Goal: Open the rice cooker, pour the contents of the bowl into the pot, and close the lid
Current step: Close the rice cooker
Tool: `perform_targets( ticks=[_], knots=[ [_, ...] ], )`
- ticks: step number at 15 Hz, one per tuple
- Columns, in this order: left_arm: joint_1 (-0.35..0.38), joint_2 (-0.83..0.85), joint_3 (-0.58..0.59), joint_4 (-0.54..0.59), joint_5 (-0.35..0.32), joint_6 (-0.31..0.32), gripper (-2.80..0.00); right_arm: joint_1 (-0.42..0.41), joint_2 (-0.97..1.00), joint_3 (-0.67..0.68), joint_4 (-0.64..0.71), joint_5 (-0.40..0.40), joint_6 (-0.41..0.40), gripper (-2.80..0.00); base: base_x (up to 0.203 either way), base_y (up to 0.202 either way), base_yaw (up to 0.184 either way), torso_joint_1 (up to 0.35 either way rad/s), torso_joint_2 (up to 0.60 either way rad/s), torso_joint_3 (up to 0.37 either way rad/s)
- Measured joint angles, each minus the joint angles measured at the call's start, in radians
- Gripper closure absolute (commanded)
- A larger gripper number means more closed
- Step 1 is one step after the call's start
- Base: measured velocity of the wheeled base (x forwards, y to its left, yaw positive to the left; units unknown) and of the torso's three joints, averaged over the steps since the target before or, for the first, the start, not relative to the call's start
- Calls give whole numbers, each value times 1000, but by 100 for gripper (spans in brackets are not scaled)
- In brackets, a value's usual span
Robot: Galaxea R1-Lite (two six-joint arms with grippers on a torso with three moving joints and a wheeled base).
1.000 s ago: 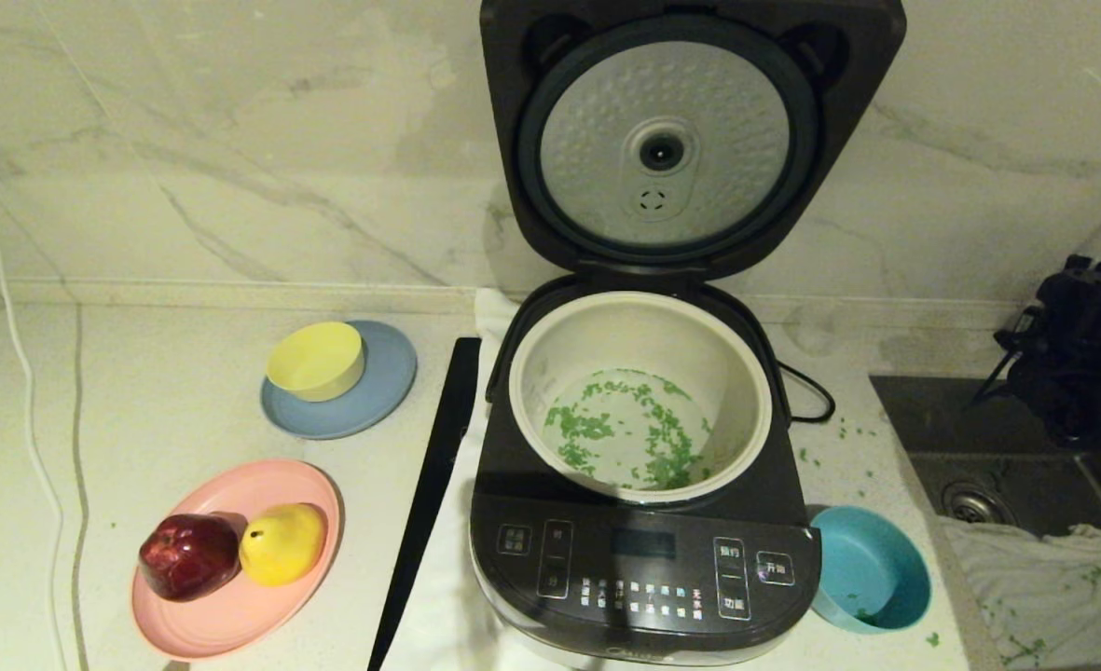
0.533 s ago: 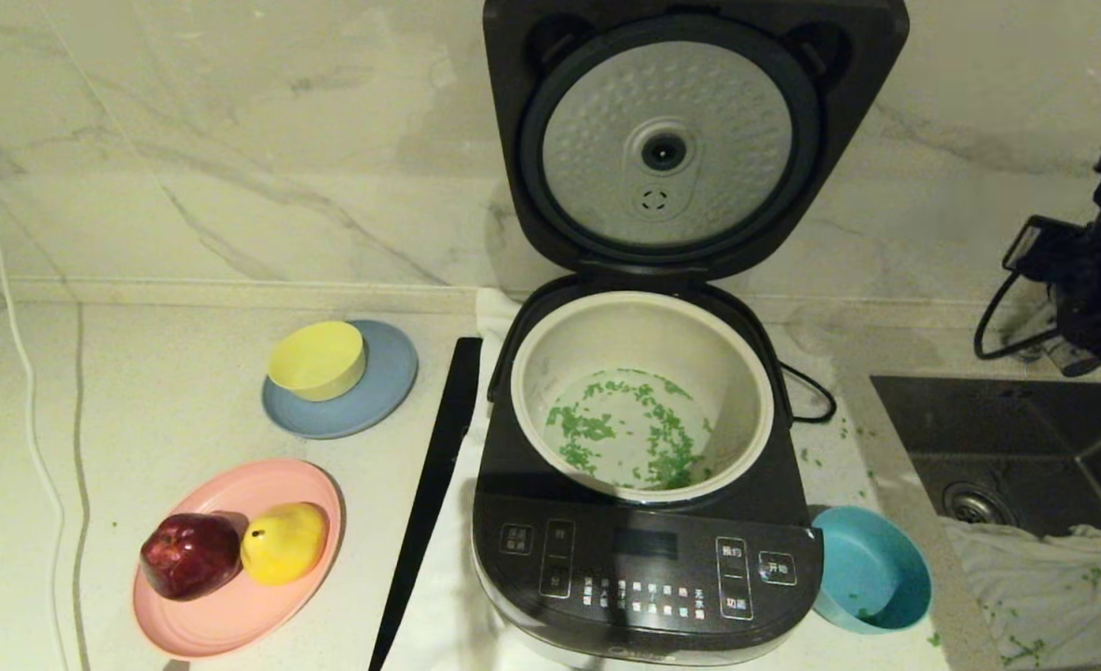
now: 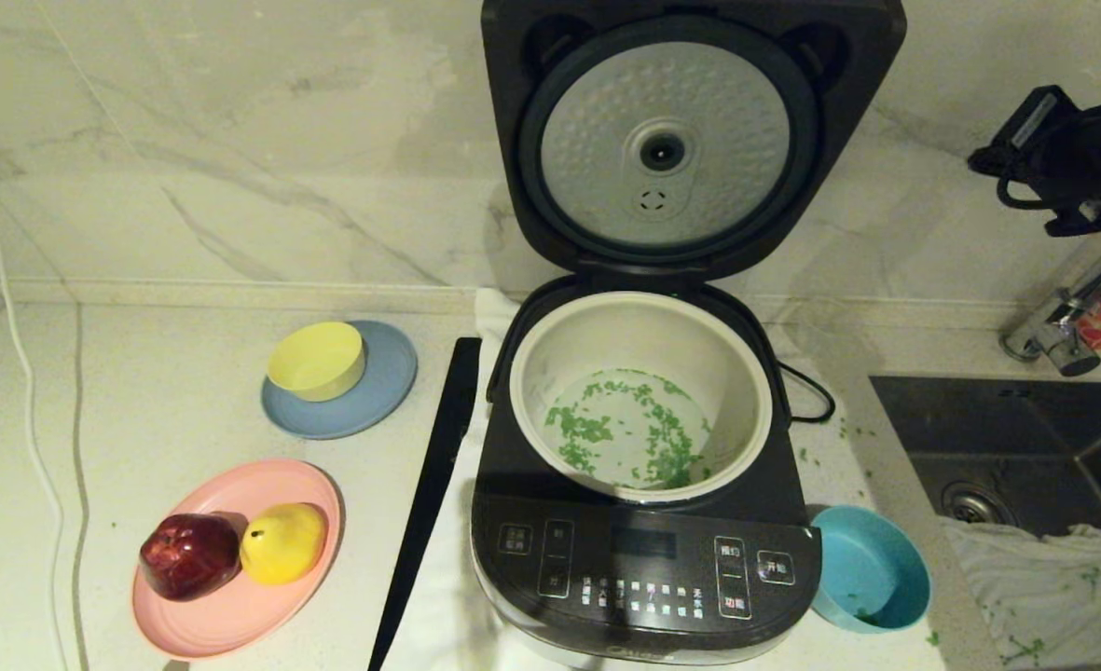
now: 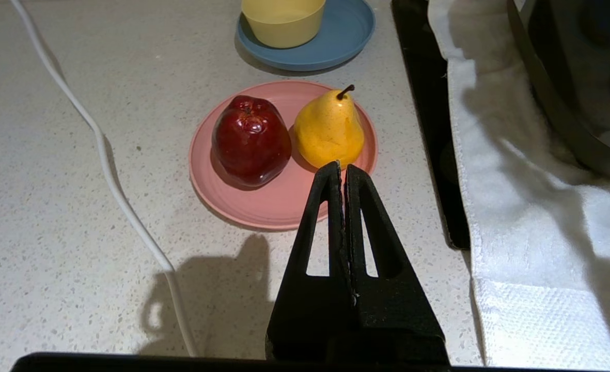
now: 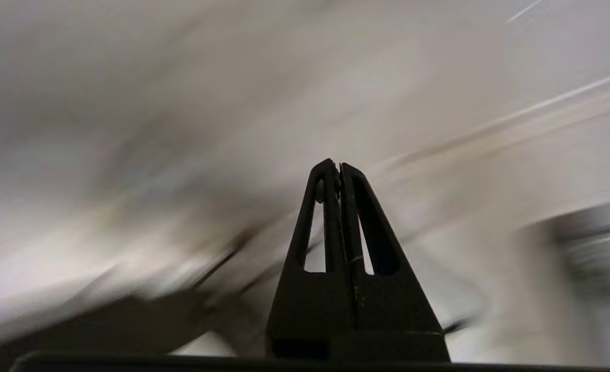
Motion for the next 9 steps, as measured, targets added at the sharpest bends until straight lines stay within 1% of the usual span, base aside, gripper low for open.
perform_targets(
  ticks=[2,3,4,5,6,7,9],
  knots=[
    [0,0,0,0,0,0,0,-27,1,-39,8,231,70,0,0,0,0,0,0,0],
    [0,0,0,0,0,0,0,-35,9,-57,-20,328,113,0,0,0,0,0,0,0],
    [0,0,0,0,0,-1,0,-41,21,-74,-56,399,156,0,0,0,0,0,0,0],
    [0,0,0,0,0,0,0,-43,38,-88,-100,450,189,0,0,0,0,0,0,0],
    [0,0,0,0,0,-1,0,-43,58,-97,-148,484,206,0,0,0,0,0,0,0],
    [0,0,0,0,0,-1,0,-45,80,-101,-198,504,210,0,0,0,0,0,0,0],
    [0,0,0,0,0,0,0,-43,123,-106,-294,519,211,0,0,0,0,0,0,0]
  ],
)
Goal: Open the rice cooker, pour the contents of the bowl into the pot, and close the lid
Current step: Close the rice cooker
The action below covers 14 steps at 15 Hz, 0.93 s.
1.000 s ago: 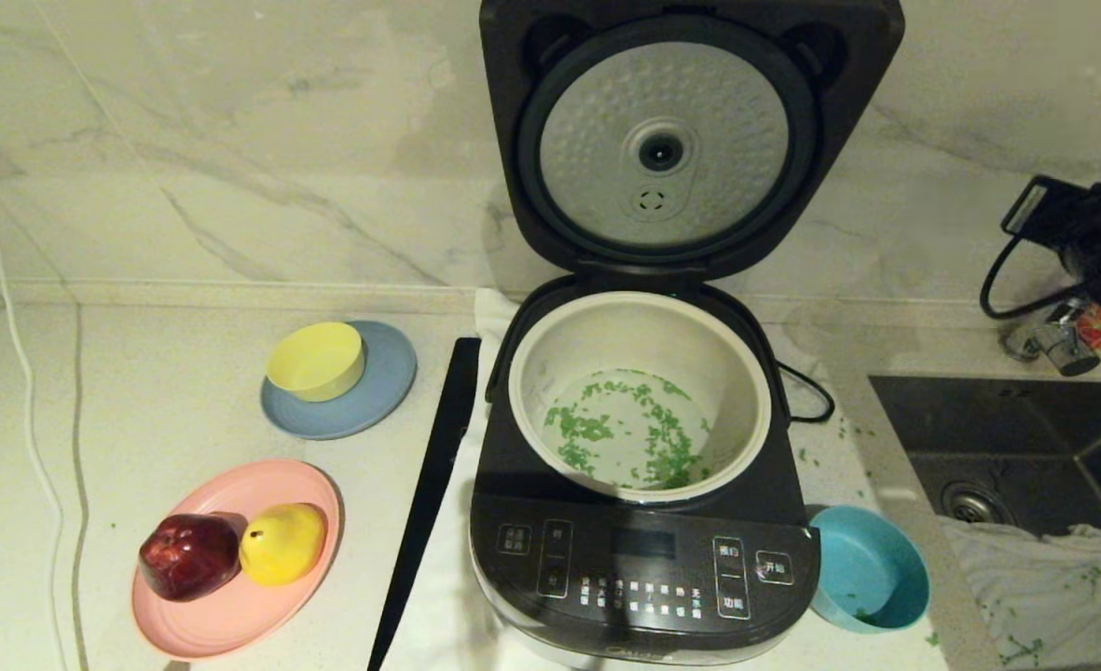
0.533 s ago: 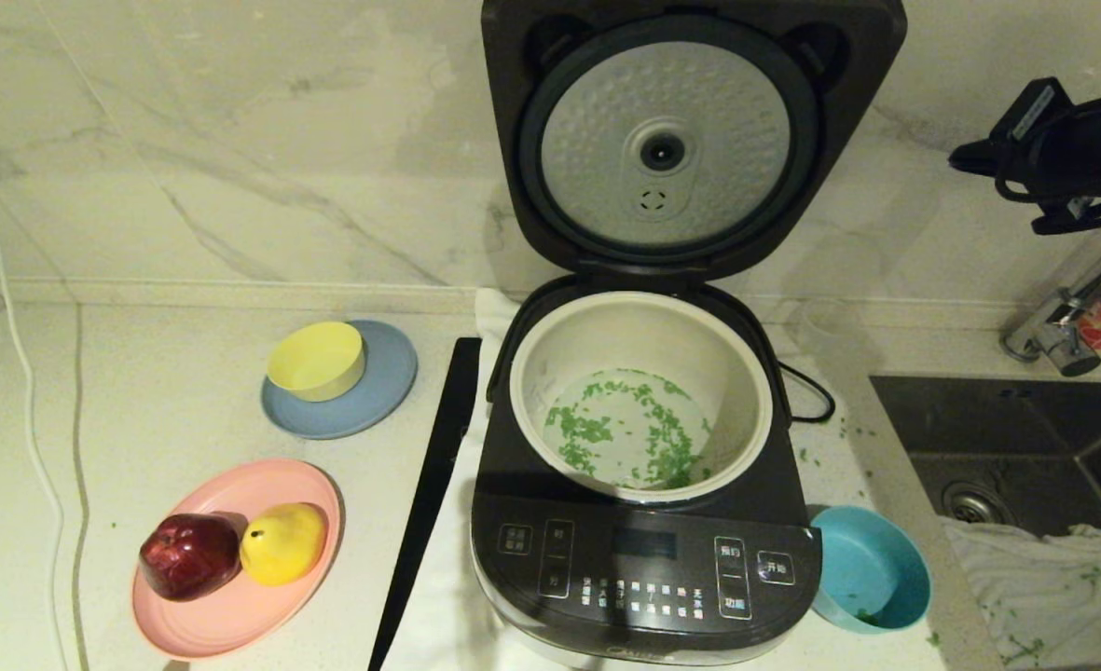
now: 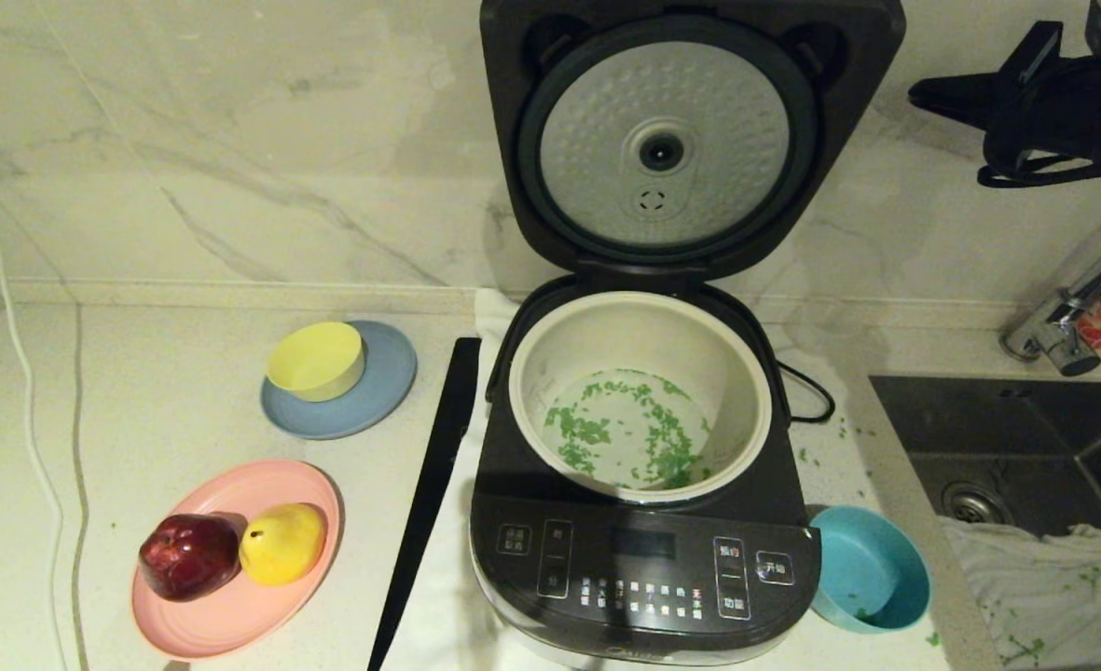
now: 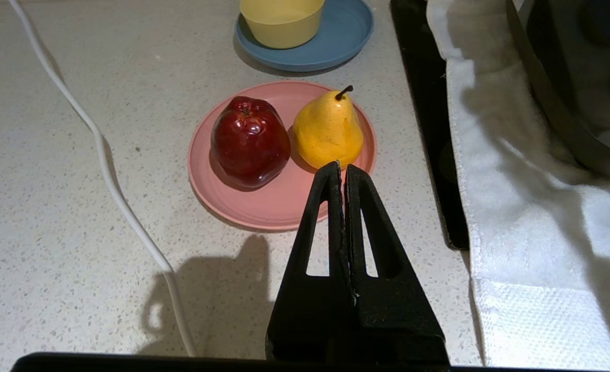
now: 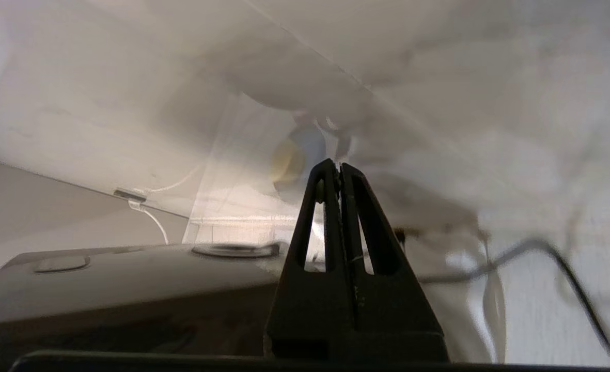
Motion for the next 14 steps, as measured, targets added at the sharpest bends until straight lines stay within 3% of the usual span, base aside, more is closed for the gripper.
perform_targets(
  ticks=[5,14],
  knots=[
    [0,0,0,0,0,0,0,29,65,-11,-146,85,1,0,0,0,0,0,0,0],
    [0,0,0,0,0,0,0,132,151,-97,-156,89,-2,0,0,0,0,0,0,0]
  ],
)
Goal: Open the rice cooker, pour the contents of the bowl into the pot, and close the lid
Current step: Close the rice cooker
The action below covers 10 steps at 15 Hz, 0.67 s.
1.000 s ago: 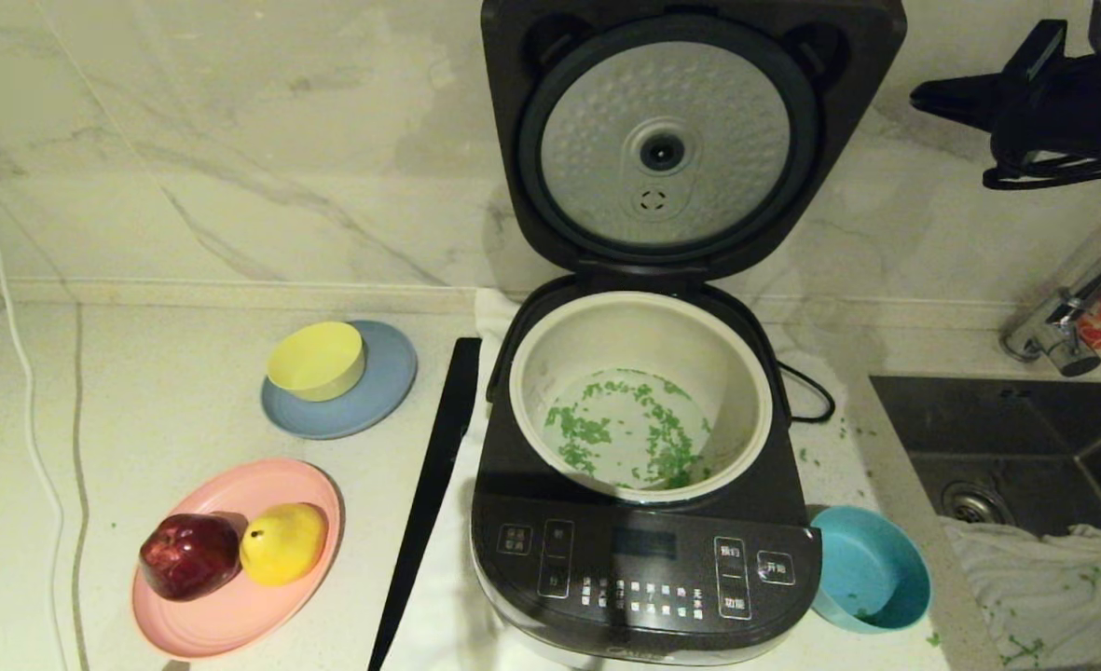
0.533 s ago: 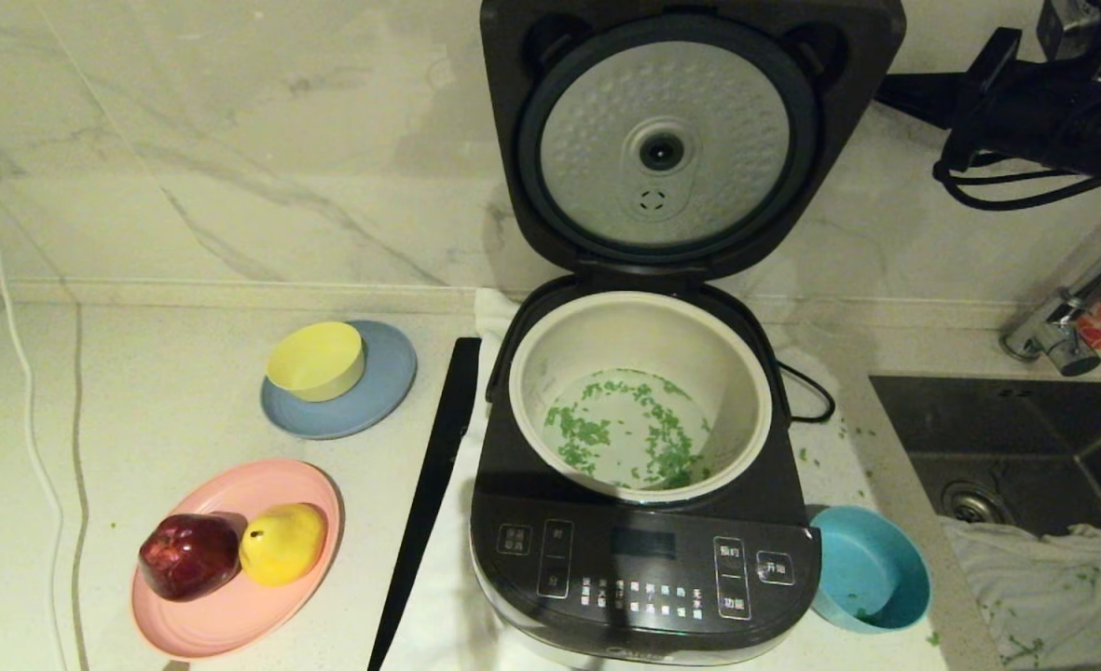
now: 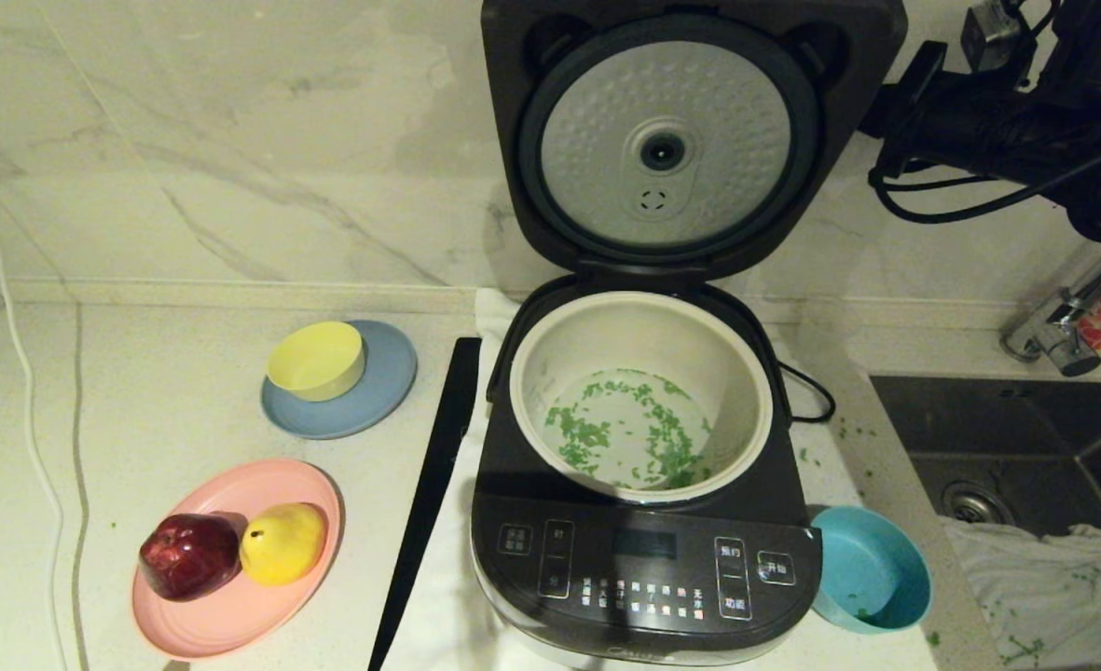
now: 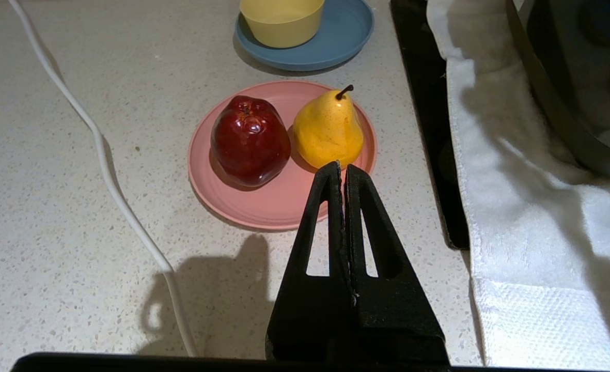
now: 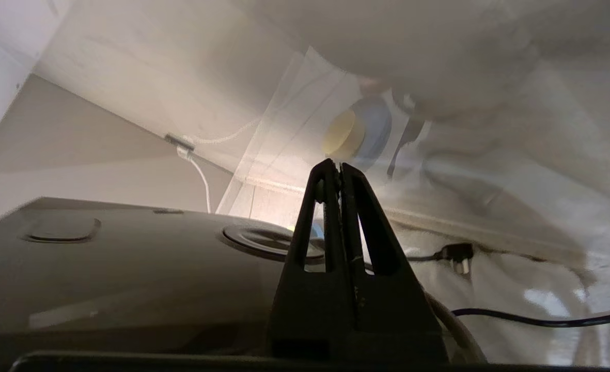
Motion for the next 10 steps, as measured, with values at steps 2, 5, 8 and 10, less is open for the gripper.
perform_targets(
  ticks=[2,5,8,10],
  knots=[
    [0,0,0,0,0,0,0,8,9,0,0,0,-2,0,0,0,0,0,0,0],
    [0,0,0,0,0,0,0,30,12,-1,0,-1,-5,0,0,0,0,0,0,0],
    [0,0,0,0,0,0,0,55,10,-1,0,0,-6,0,0,0,0,0,0,0],
    [0,0,0,0,0,0,0,71,6,8,8,8,-4,0,0,0,0,0,0,0]
  ],
)
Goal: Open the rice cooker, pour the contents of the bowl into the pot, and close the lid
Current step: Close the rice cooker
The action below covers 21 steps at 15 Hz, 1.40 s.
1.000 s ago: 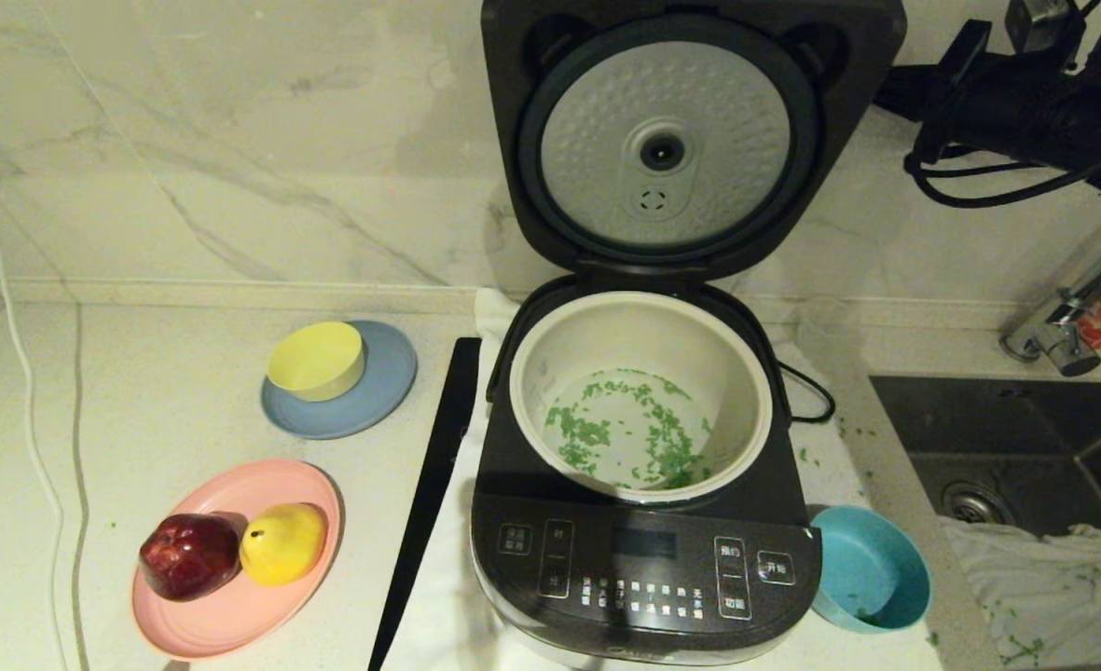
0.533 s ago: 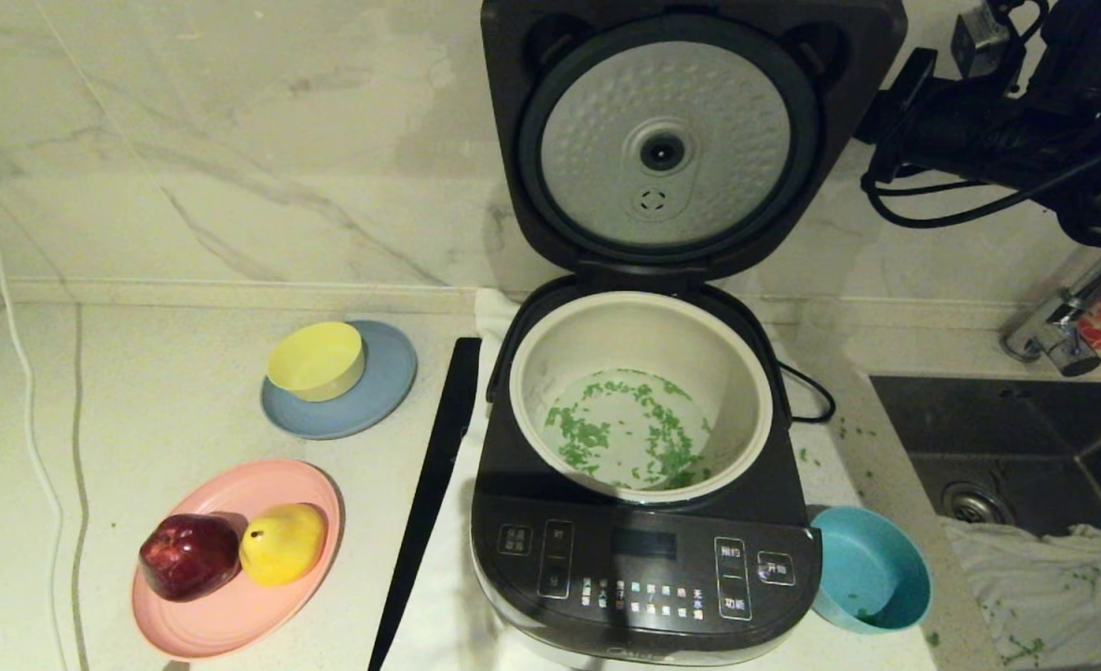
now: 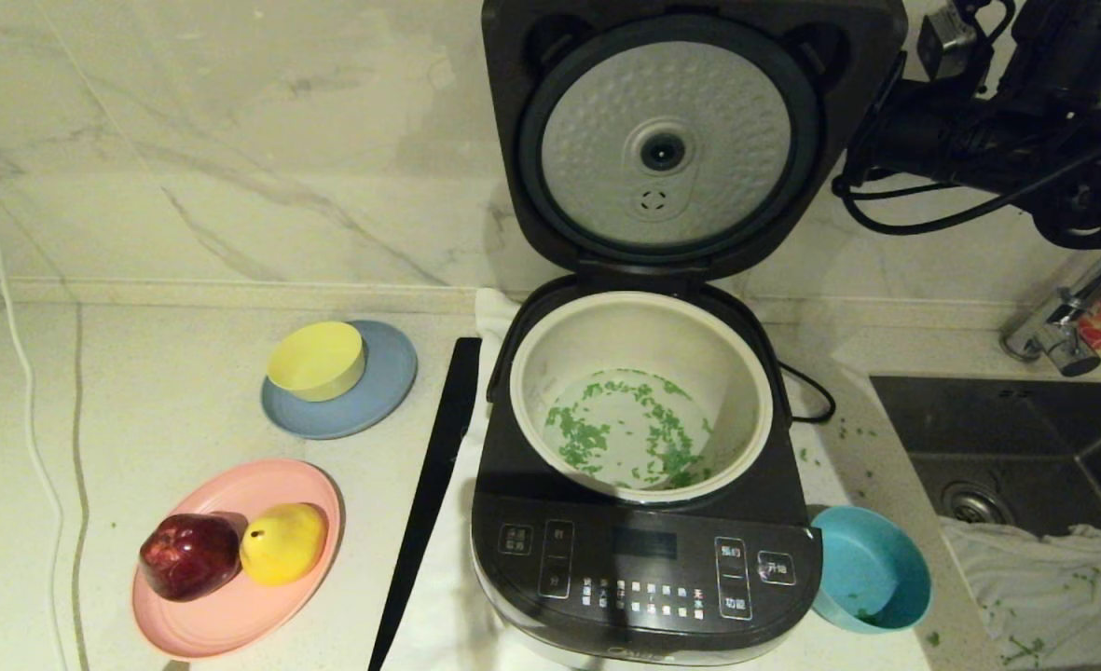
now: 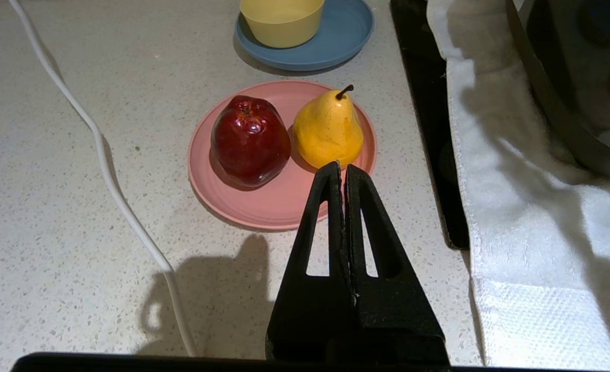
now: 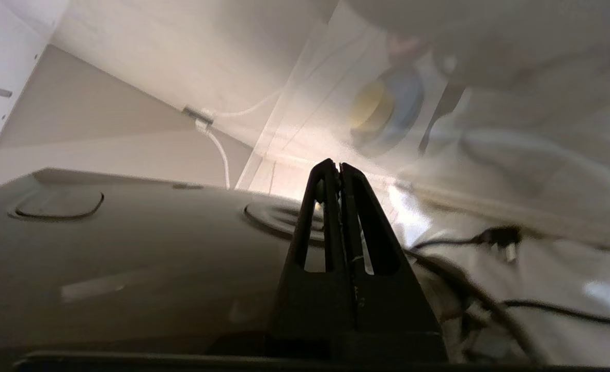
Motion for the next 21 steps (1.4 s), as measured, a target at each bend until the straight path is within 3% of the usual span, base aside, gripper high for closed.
perform_targets(
  ticks=[5,10,15,21],
  knots=[
    [0,0,0,0,0,0,0,21,-64,100,5,4,0,0,0,0,0,0,0,0],
    [0,0,0,0,0,0,0,21,-195,305,-7,21,-2,0,0,0,0,0,0,0],
    [0,0,0,0,0,0,0,28,-337,465,-1,112,-5,0,0,0,0,0,0,0],
    [0,0,0,0,0,1,0,128,-450,685,5,123,-46,0,0,0,0,0,0,0]
  ],
)
